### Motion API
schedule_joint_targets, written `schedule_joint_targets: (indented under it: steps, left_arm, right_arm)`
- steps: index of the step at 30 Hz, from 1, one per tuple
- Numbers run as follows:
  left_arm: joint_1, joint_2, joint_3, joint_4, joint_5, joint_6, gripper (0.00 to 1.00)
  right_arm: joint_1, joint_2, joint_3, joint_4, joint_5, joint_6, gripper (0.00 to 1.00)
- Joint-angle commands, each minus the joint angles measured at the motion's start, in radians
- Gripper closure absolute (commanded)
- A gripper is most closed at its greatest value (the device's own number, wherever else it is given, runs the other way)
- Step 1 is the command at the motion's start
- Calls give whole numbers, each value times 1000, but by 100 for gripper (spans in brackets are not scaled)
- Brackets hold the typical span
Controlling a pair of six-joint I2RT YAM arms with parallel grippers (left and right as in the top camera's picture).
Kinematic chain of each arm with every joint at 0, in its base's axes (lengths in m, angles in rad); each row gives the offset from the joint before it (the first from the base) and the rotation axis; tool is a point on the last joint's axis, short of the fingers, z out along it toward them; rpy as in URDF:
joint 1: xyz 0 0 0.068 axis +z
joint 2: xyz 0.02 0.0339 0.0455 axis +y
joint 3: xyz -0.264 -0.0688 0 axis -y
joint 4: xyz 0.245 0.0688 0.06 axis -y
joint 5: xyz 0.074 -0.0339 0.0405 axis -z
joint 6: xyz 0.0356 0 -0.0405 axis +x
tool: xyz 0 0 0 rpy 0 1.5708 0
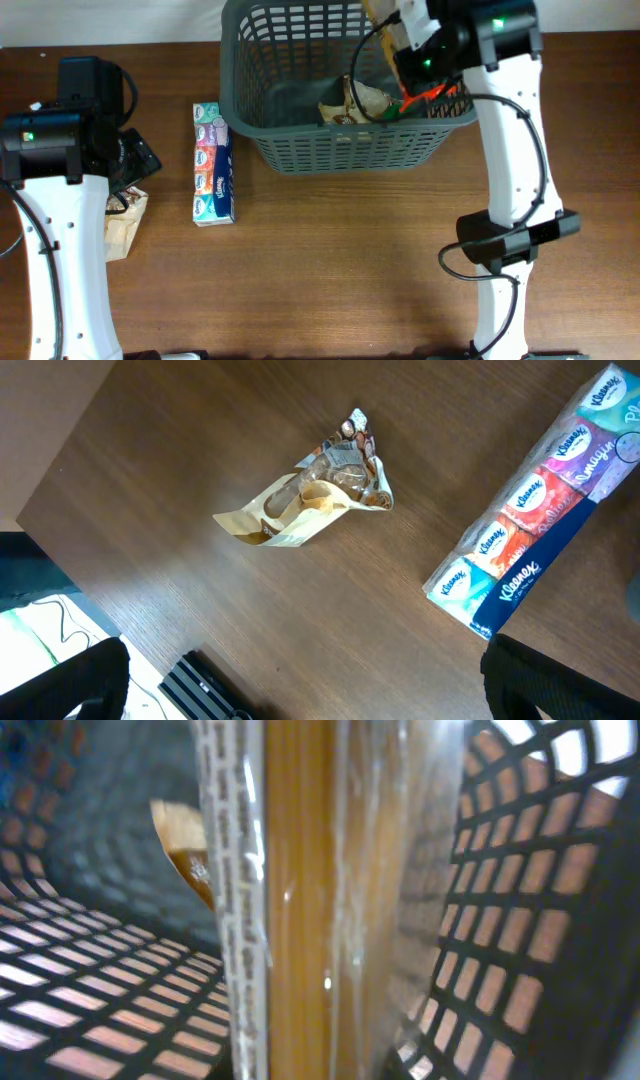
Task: Pack container
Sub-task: 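Carry the spaghetti package with the right gripper into the basket, then open the right gripper to release the spaghetti into the basket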
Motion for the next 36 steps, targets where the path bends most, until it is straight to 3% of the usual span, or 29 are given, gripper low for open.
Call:
schedule_joint_targets:
  steps: [1, 7, 14, 27, 31, 32, 34, 35, 36]
  left_arm:
    - [6, 3, -9, 3, 4, 1, 0]
    - [6, 3, -9, 3, 4, 2, 1]
    - [6, 3, -9, 2, 4, 2, 0]
    - [6, 3, -9, 2, 4, 2, 0]
    - [6, 3, -9, 3, 4, 2, 1]
    - [6, 3, -9, 3, 4, 2, 0]
    - [6, 3, -9, 3, 4, 1, 0]
    - [6, 3, -9, 4, 4, 1, 0]
    - [6, 3, -9, 6, 4, 2, 0]
  right_arm:
    - [-2, -21, -43, 46, -21, -140, 96]
    - [-3, -20, -127, 69, -152, -328, 96]
    - [-4, -20, -194, 70, -166, -465, 96]
    - [-55, -19, -435, 211, -206, -478, 96]
    - [-61, -19, -491, 231, -207, -478, 80]
    - [-61, -19, -497, 231, -207, -478, 65]
    - [-61, -19, -500, 232, -206, -478, 47]
    - [-61, -19, -500, 235, -206, -478, 33]
    - [-61, -19, -500, 237, -206, -478, 8]
